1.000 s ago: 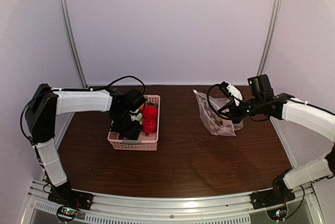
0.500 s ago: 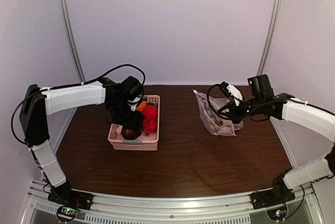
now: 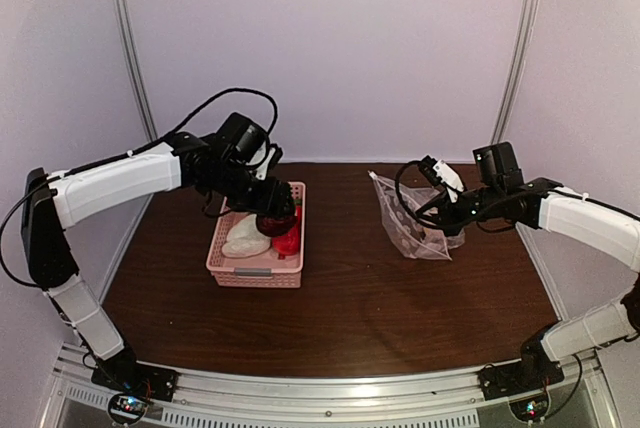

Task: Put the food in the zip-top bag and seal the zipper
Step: Pick up the fake fruit from the bin, then place the fake fruit in the zipper food storage bag.

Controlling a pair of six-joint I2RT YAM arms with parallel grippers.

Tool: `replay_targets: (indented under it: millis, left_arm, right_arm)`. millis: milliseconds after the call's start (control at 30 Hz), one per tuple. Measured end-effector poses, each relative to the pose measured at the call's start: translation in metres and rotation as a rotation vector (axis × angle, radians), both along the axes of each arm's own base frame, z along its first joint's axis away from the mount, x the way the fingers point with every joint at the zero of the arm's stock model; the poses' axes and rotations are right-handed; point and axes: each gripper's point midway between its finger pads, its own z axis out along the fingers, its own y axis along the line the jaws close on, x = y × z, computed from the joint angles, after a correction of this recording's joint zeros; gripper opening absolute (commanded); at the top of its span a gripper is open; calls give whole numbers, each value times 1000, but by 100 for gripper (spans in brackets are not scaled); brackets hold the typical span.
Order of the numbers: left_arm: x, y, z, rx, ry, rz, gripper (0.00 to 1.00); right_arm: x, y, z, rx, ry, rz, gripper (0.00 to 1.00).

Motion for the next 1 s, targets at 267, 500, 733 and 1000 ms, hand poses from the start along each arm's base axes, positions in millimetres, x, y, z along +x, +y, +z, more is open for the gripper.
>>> replay_targets:
  millis: [267, 500, 733, 1000]
  left_arm:
    - [-15, -92, 63, -386, -143, -166, 61]
    - [-41, -164, 112, -674, -233, -309, 59]
    - [-34, -197, 109, -836, -210, -303, 58]
    - [-22, -219, 100, -1004, -165, -249, 55]
  right_arm:
    - [0, 0, 0, 2, 4, -2, 0]
    - [2, 2, -3, 15, 24, -8, 0]
    - [2, 3, -2, 42, 44, -25, 0]
    - [4, 8, 6, 104, 74, -49, 0]
